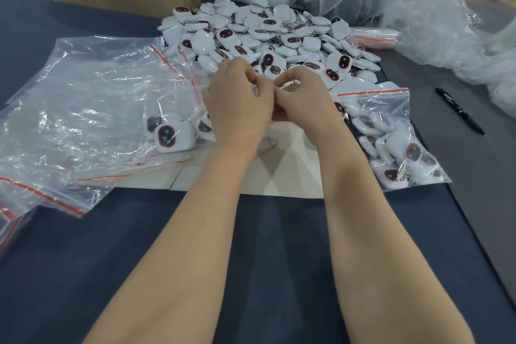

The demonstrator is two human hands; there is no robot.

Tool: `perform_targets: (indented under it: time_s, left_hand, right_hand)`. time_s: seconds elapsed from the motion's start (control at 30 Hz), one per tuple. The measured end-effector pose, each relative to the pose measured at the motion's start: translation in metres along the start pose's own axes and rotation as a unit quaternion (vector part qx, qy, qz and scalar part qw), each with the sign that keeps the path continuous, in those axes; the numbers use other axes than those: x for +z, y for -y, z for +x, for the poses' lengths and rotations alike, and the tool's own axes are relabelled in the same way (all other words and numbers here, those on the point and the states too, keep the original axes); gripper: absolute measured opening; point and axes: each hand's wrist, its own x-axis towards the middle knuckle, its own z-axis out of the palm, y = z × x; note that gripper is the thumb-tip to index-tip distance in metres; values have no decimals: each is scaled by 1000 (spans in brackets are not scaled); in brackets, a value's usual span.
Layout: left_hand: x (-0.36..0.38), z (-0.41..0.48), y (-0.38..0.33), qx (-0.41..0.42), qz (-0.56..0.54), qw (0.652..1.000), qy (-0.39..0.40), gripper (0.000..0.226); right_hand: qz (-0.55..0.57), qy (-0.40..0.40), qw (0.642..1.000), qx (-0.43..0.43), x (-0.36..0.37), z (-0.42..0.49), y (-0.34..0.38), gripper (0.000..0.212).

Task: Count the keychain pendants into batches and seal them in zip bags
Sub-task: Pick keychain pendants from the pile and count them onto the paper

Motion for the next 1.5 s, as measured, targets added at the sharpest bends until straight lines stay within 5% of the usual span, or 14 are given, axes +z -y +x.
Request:
perform_targets:
  time_s: [0.13, 0.23, 0.33, 0.57, 0.77, 0.9, 1.0, 1.1, 1.3, 1.5]
  left_hand:
    - [1, -2, -4, 21, -37, 999, -4, 10]
    - [1, -2, -4, 25, -54, 998, -4, 5]
    - [0, -3, -5, 33, -72, 997, -17, 7]
    - [1, -4, -5, 53, -90, 994, -32, 6]
    - [1, -4, -7, 77, -101, 991, -47, 10]
    - [4, -4, -4, 63, -112, 991, -31, 6]
    - [11, -2, 6, 32, -90, 995, 0, 5]
    - [18, 0, 15, 13, 4, 998, 67, 11]
    - [21, -2, 15, 16, 60, 993, 100, 12]
    - [22, -2, 14, 14, 72, 991, 109, 10]
  right_hand:
    - [64, -42, 997, -4, 4, 1, 1, 15]
    - [49, 13, 999, -11, 7, 1, 0, 5]
    - [1, 87, 995, -38, 9, -2, -3, 22]
    - [-206, 61, 967, -136, 13, -3, -1, 49]
    - [-67, 97, 985, -123, 16, -9, 1, 26]
    - [-6, 168, 982, -82, 15, -9, -3, 39]
    - [-33, 14, 997, -65, 14, -2, -6, 31]
    - [-189, -163, 966, -66, 7, 9, -17, 25]
    - [-467, -36, 879, -83, 9, 17, -36, 45]
    - [-485, -109, 864, -78, 9, 20, -39, 35]
